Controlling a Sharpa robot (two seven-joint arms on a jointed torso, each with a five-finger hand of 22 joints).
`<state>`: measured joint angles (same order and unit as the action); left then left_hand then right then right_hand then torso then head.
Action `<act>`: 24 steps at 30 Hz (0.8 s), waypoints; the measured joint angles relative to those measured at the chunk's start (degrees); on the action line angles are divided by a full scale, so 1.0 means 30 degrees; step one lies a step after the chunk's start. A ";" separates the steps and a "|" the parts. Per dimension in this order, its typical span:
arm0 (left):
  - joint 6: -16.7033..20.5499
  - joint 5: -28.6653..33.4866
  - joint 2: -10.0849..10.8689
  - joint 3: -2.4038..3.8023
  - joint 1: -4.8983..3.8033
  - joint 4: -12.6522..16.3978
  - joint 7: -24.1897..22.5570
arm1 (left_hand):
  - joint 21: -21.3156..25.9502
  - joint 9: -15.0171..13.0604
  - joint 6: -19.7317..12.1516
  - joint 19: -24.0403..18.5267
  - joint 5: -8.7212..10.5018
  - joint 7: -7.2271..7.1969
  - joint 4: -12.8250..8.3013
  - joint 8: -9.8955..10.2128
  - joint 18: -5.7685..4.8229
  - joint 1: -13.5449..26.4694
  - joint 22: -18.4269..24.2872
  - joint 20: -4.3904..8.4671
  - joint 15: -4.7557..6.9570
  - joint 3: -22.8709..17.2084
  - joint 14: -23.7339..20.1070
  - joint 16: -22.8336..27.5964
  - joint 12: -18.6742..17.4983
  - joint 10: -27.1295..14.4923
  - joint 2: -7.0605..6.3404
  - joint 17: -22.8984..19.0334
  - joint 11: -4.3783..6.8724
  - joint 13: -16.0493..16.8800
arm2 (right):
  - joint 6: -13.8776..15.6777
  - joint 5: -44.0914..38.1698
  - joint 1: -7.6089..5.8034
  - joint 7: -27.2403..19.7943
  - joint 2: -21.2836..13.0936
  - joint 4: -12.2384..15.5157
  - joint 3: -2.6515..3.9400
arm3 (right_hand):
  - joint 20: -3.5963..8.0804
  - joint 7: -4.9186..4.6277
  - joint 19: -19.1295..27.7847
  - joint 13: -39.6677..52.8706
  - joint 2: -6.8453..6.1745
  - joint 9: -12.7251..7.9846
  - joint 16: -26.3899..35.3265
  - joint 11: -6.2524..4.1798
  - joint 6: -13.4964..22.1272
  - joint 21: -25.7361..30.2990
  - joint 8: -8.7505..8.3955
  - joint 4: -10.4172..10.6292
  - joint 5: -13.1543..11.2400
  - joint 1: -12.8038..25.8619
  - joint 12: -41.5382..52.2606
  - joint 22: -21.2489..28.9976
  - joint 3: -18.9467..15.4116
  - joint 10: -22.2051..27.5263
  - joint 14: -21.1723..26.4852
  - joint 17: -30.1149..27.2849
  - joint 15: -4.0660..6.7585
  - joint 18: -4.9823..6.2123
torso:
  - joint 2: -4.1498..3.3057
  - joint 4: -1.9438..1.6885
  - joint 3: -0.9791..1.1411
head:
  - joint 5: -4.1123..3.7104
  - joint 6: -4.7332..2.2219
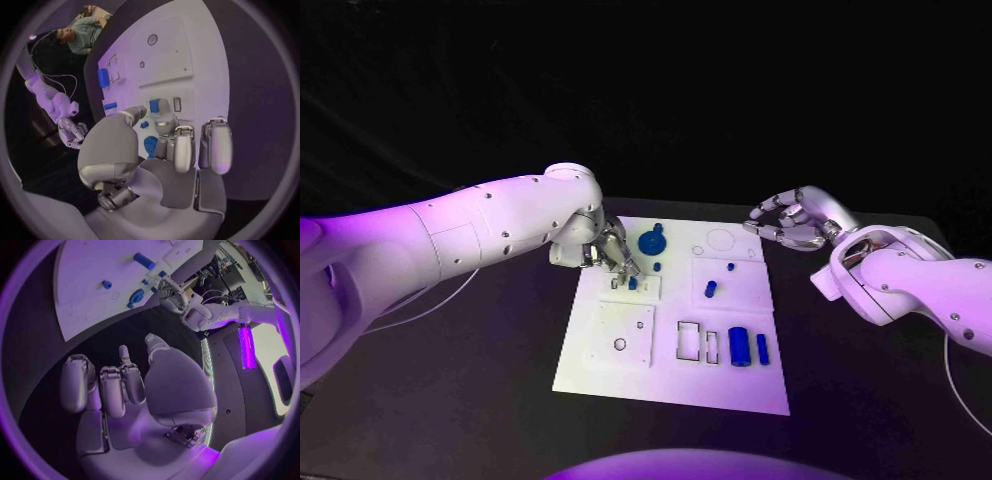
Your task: Assemble the parts on the task board
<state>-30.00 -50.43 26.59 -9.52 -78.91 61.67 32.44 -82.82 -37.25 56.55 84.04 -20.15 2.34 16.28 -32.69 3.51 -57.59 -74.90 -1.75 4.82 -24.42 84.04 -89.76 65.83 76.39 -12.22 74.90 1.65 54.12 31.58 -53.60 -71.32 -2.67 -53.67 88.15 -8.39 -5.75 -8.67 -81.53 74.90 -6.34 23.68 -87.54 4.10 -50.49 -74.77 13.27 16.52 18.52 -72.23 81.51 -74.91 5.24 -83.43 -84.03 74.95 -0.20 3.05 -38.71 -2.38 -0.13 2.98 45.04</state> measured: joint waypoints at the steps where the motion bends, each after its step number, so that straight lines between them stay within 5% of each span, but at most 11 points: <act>1: 0.0048 -0.0030 0.0083 0.0069 -0.0009 0.0083 0.0002 | 0.0000 0.0000 0.0000 0.0000 0.0000 0.0000 0.0000 0.0000 0.0000 0.0000 0.0000 -0.0001 0.0000 0.0000 0.0000 0.0000 0.0000 0.0000 0.0000 -0.0001 0.0000 0.0000 | 0.0000 0.0000 0.0000 -0.0001 0.0001 -0.0013 0.0000 | 0.0000 0.0000 0.0000 0.0000 0.0000 0.0000 0.0000 -0.0001 0.0000 0.0000 0.0000 0.0000 0.0000 0.0000 0.0000 0.0000 0.0000 0.0000 0.0000 -0.0001 0.0000 0.0000 | 0.0000 0.0000 0.0000 | 0.0004 0.0007; 8: 0.0393 -0.0158 0.0542 0.0845 -0.0104 0.0614 0.0006 | 0.0342 0.0010 -0.0271 -0.0009 0.0111 0.0247 0.0144 0.0347 -0.0001 -0.0031 0.0000 0.0008 -0.0001 0.0439 0.0000 0.0083 -0.0524 -0.0497 0.0002 0.0000 -0.0133 -0.0561 | 0.0000 0.0000 0.0011 -0.0006 0.0000 -0.0095 0.0000 | -0.0005 -0.0056 0.0004 0.0015 0.0000 0.0000 0.0076 0.0000 0.0056 0.0083 0.0000 0.0000 0.0000 0.0000 -0.0077 0.0001 0.0000 0.0000 0.0000 -0.0001 0.0000 0.0000 | -0.0002 0.0005 0.0000 | -0.0016 -0.0143; 12: 0.0998 -0.0208 0.1203 0.1287 -0.0271 0.1306 -0.0052 | 0.1201 0.0241 -0.1400 -0.0520 0.0110 0.0688 0.0054 0.1019 0.0000 -0.0988 0.0749 -0.0105 -0.0311 0.0633 -0.0009 0.0453 -0.2516 -0.2299 0.0214 0.0000 -0.0540 -0.3074 | 0.0001 0.0001 0.0017 -0.0014 -0.0018 -0.0163 0.0000 | -0.0071 -0.0056 0.0070 0.0016 0.0000 0.0000 0.0076 0.0000 0.0056 0.0083 0.0000 0.0000 0.0000 0.0000 -0.0077 0.0002 0.0000 0.0000 0.0000 -0.0003 0.0000 -0.0001 | -0.0002 0.0016 0.0004 | -0.0013 -0.0247; 15: 0.1727 -0.0234 0.1591 0.1463 -0.0388 0.1588 -0.0157 | 0.1997 0.0474 -0.2062 -0.1003 0.0022 0.1030 0.0054 0.1549 0.0018 -0.1938 0.1863 -0.0315 -0.0506 0.0633 0.0002 0.0860 -0.4385 -0.3879 0.0401 -0.0001 -0.0863 -0.5304 | 0.0002 0.0009 0.0022 -0.0022 -0.0038 -0.0209 0.0000 | -0.0071 -0.0056 0.0070 0.0015 0.0000 0.0000 0.0076 0.0000 0.0056 0.0082 0.0000 0.0000 0.0000 0.0000 -0.0077 0.0002 0.0000 0.0000 0.0000 -0.0003 0.0000 0.0000 | -0.0002 0.0013 0.0005 | -0.0071 -0.0302; 17: 0.2557 -0.0241 0.1840 0.1566 -0.0446 0.1716 -0.0316 | 0.2855 0.0635 -0.2336 -0.1588 -0.0003 0.1303 0.0060 0.1814 0.0450 -0.2483 0.3048 -0.0415 -0.0775 0.0638 -0.0004 0.1379 -0.5005 -0.4468 0.0368 0.0000 -0.1049 -0.5851 | 0.0004 0.0017 0.0023 -0.0033 -0.0050 -0.0234 0.0000 | -0.0071 -0.0056 0.0070 0.0015 0.0000 0.0000 0.0076 -0.0001 0.0056 0.0082 0.0000 0.0000 0.0000 0.0000 -0.0077 0.0002 0.0000 0.0000 0.0000 -0.0003 0.0000 0.0000 | -0.0002 0.0002 0.0007 | -0.0088 -0.0341; 24: 0.5338 -0.0518 0.2252 0.1684 -0.0517 0.1451 -0.1148 | 0.3551 0.0816 -0.2604 -0.1960 -0.0003 0.1431 0.0076 0.1996 0.0447 -0.2796 0.3946 -0.0523 -0.0866 0.0818 -0.0032 0.1831 -0.5365 -0.4714 0.0180 -0.0001 -0.1231 -0.6249 | 0.0010 0.0031 0.0024 -0.0064 -0.0094 -0.0266 0.0000 | -0.0071 -0.0056 0.0070 0.0013 0.0000 0.0000 0.0076 -0.0069 0.0056 0.0081 0.0000 0.0000 0.0000 0.0000 -0.0077 -0.0013 0.0000 0.0069 0.0000 -0.0005 0.0000 0.0000 | -0.0035 -0.0005 -0.0009 | -0.0130 -0.0542</act>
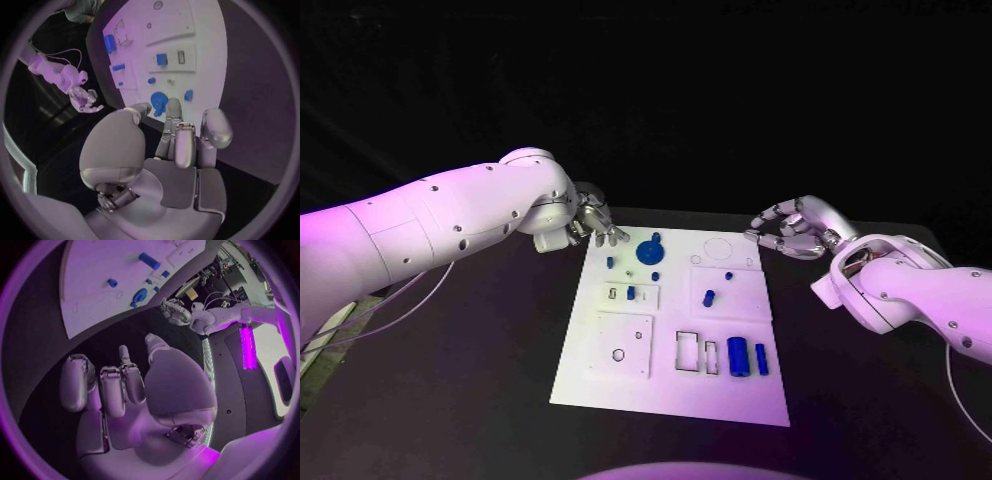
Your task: Assemble the parts on the task board
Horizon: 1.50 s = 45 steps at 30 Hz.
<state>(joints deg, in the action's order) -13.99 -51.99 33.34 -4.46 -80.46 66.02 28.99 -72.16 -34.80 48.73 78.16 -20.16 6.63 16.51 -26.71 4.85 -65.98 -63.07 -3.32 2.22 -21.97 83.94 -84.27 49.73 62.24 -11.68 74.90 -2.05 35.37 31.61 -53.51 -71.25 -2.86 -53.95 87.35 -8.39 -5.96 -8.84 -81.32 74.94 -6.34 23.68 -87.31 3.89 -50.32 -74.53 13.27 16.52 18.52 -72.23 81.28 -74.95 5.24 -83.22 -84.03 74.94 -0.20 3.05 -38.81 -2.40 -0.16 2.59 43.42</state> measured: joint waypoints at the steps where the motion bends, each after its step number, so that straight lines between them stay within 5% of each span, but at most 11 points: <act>1: 0.0294 -0.0077 0.0014 0.0005 -0.0002 -0.0086 -0.0119 | 0.0000 0.0001 0.0000 0.0000 0.0000 0.0000 0.0000 0.0000 0.0000 0.0001 -0.0074 0.0000 0.0000 0.0000 0.0001 0.0000 0.0000 0.0000 0.0001 0.0005 0.0000 -0.0019 | 0.0001 0.0001 0.0001 -0.0004 -0.0008 -0.0003 0.0000 | 0.0000 0.0000 0.0000 0.0000 0.0000 0.0000 0.0000 0.0000 0.0000 0.0000 0.0000 0.0000 0.0000 0.0000 0.0000 0.0001 0.0000 -0.0001 0.0000 -0.0001 0.0000 0.0001 | -0.0005 0.0002 0.0002 | 0.0000 -0.0011; 14: 0.1407 -0.1144 -0.0315 -0.0004 -0.0010 -0.1330 -0.0704 | -0.1102 -0.0027 0.0324 0.0877 0.0000 -0.0174 0.0117 -0.0372 -0.0001 -0.0011 -0.1647 -0.0025 0.0000 0.0626 0.0000 -0.0649 0.0118 0.0506 -0.0012 0.0014 0.0222 -0.0168 | 0.0004 0.0006 0.0011 -0.0055 0.0001 -0.0003 0.0000 | 0.0000 0.0000 0.0000 -0.0003 0.0000 0.0000 0.0000 0.0001 0.0000 -0.0002 0.0000 0.0000 0.0000 0.0000 0.0001 0.0004 0.0000 -0.0001 0.0000 -0.0003 0.0000 -0.0001 | -0.0035 0.0009 0.0000 | 0.0179 -0.0037; 31: -0.0581 -0.2392 -0.1625 -0.0336 0.0533 -0.3261 -0.0058 | -0.1776 -0.0025 0.0591 0.1322 0.0072 -0.0442 0.0107 -0.0578 -0.0001 0.0939 -0.2703 0.0077 0.0075 0.1211 0.0073 -0.0867 0.0509 0.0967 0.0173 0.0012 0.0344 -0.0035 | -0.0001 0.0009 0.0019 -0.0089 0.0060 0.0028 0.0000 | 0.0000 0.0000 -0.0001 -0.0006 0.0000 0.0001 -0.0001 0.0002 0.0000 0.0112 0.0077 0.0000 0.0000 0.0000 0.0000 0.0007 0.0000 -0.0002 0.0000 -0.0006 0.0000 0.0000 | -0.0035 0.0042 0.0018 | 0.0289 0.0145; 45: -0.1842 -0.2568 -0.1864 -0.0424 0.0805 -0.3457 0.0167 | -0.1922 -0.0022 0.0658 0.1387 0.0072 -0.0510 0.0107 -0.0578 -0.0002 0.0938 -0.2916 0.0012 0.0075 0.1315 0.0073 -0.0963 0.0714 0.1033 0.0172 0.0009 0.0409 0.0166 | -0.0003 0.0011 0.0044 -0.0117 0.0138 0.0014 0.0000 | 0.0000 0.0000 -0.0001 -0.0008 0.0000 0.0000 -0.0001 0.0002 0.0000 0.0112 0.0077 0.0000 0.0000 0.0000 0.0000 0.0010 0.0000 -0.0002 0.0000 -0.0008 0.0000 -0.0001 | -0.0029 0.0035 0.0026 | 0.0242 0.0278</act>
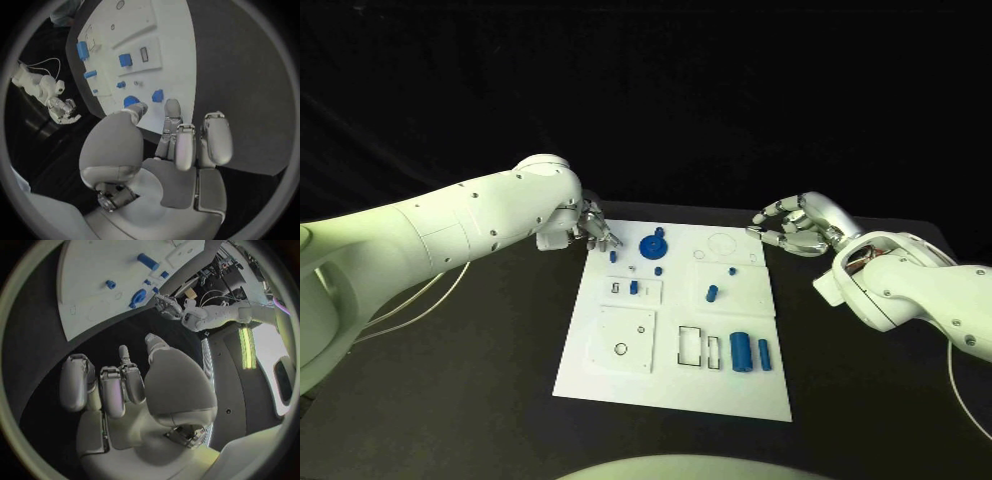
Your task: Assemble the parts on the task board
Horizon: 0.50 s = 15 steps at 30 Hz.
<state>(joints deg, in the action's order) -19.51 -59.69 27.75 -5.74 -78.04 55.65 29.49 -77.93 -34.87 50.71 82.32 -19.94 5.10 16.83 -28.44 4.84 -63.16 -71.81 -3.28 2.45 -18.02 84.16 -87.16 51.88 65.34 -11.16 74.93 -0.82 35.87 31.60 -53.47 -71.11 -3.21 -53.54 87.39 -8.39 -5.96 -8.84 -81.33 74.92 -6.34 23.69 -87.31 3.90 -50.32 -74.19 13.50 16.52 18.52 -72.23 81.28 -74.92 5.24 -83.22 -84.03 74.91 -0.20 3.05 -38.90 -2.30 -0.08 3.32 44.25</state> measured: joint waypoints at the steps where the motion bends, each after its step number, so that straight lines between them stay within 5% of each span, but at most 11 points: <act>1: -0.0044 0.0007 -0.0008 -0.0001 0.0017 0.0000 0.0010 | 0.0000 0.0000 0.0000 0.0000 0.0000 0.0000 0.0000 0.0000 -0.0002 0.0000 0.0000 0.0000 -0.0001 0.0000 0.0000 0.0000 0.0000 0.0000 0.0000 0.0000 0.0000 0.0000 | 0.0000 0.0000 0.0004 -0.0002 0.0002 -0.0002 0.0000 | 0.0000 0.0000 0.0000 0.0000 0.0000 0.0000 0.0000 0.0000 0.0000 0.0000 0.0000 0.0000 0.0000 0.0000 0.0000 0.0000 0.0000 0.0000 0.0000 0.0000 0.0000 0.0000 | 0.0004 0.0004 0.0000 | 0.0000 0.0011; 15: -0.0356 0.0090 -0.0146 -0.0009 0.0106 -0.0047 0.0061 | -0.0154 0.0040 0.0208 0.0065 0.0000 -0.0067 -0.0004 -0.0067 0.0000 -0.0250 -0.0157 0.0066 0.0071 -0.0005 -0.0072 0.0001 0.0181 0.0069 0.0250 -0.0002 0.0069 0.0112 | -0.0004 0.0001 0.0033 -0.0024 0.0056 -0.0025 0.0001 | 0.0000 0.0000 0.0000 -0.0002 0.0000 0.0000 0.0000 0.0000 0.0000 0.0000 0.0000 0.0000 0.0000 0.0000 0.0000 0.0003 0.0000 -0.0001 0.0000 -0.0001 0.0000 0.0000 | 0.0038 -0.0007 0.0000 | -0.0016 0.0139</act>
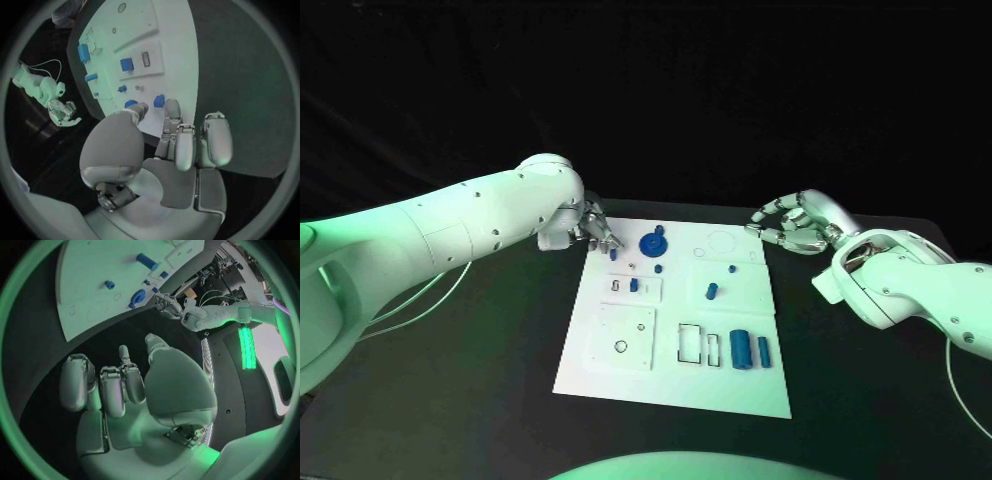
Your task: Assemble the parts on the task board
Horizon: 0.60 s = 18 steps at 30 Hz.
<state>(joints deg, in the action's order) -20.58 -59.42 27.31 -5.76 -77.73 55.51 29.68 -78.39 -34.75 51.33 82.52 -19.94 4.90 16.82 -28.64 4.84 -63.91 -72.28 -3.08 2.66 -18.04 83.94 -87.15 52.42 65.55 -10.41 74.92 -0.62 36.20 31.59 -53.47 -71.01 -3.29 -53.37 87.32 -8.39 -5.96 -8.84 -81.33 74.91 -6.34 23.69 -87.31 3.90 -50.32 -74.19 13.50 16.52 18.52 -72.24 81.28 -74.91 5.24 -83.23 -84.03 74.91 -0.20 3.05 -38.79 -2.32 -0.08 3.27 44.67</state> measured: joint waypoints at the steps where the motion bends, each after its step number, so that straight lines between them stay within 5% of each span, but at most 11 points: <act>1: 0.0000 0.0013 -0.0012 0.0000 0.0007 -0.0013 0.0000 | 0.0000 0.0000 0.0000 0.0000 0.0000 0.0000 -0.0035 0.0000 -0.0001 -0.0117 -0.0017 0.0000 0.0000 -0.0035 0.0000 0.0000 0.0063 0.0000 0.0116 0.0000 0.0000 0.0000 | 0.0000 0.0000 0.0001 -0.0001 0.0005 -0.0001 0.0000 | 0.0000 0.0000 0.0000 0.0000 0.0000 0.0000 0.0000 0.0000 0.0000 0.0000 0.0000 0.0000 0.0000 0.0000 0.0000 0.0000 0.0000 0.0000 0.0000 0.0000 0.0000 0.0000 | -0.0002 0.0002 0.0000 | 0.0000 0.0000; 18: 0.0063 0.0431 -0.0215 0.0000 0.0115 -0.0151 -0.0002 | -0.0073 0.0025 0.0240 0.0068 0.0000 -0.0101 -0.0258 -0.0097 -0.0003 -0.1746 -0.0183 0.0069 0.0139 -0.0744 0.0000 -0.0101 0.0264 0.0138 0.0636 -0.0003 0.0138 0.0152 | -0.0004 0.0000 0.0015 -0.0018 0.0050 -0.0010 0.0000 | 0.0000 0.0000 0.0000 -0.0001 0.0000 0.0000 0.0000 0.0001 0.0000 -0.0001 0.0000 0.0000 0.0000 0.0000 0.0000 -0.0014 0.0000 0.0000 0.0000 -0.0002 0.0000 0.0001 | -0.0018 0.0009 0.0011 | -0.0044 0.0048</act>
<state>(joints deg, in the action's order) -20.39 -58.13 26.67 -5.76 -77.38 55.06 29.67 -78.61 -34.68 52.05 82.72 -19.95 4.60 16.04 -28.93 4.84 -69.15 -72.83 -2.87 3.08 -20.27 83.94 -87.46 53.21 65.97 -8.50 74.92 -0.20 36.66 31.58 -53.47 -70.97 -3.34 -53.22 87.29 -8.38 -5.96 -8.84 -81.33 74.91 -6.34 23.68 -87.31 3.90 -50.32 -74.19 13.50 16.52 18.52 -72.23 81.29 -74.95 5.24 -83.23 -84.03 74.90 -0.20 3.05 -38.84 -2.29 -0.05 3.14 44.81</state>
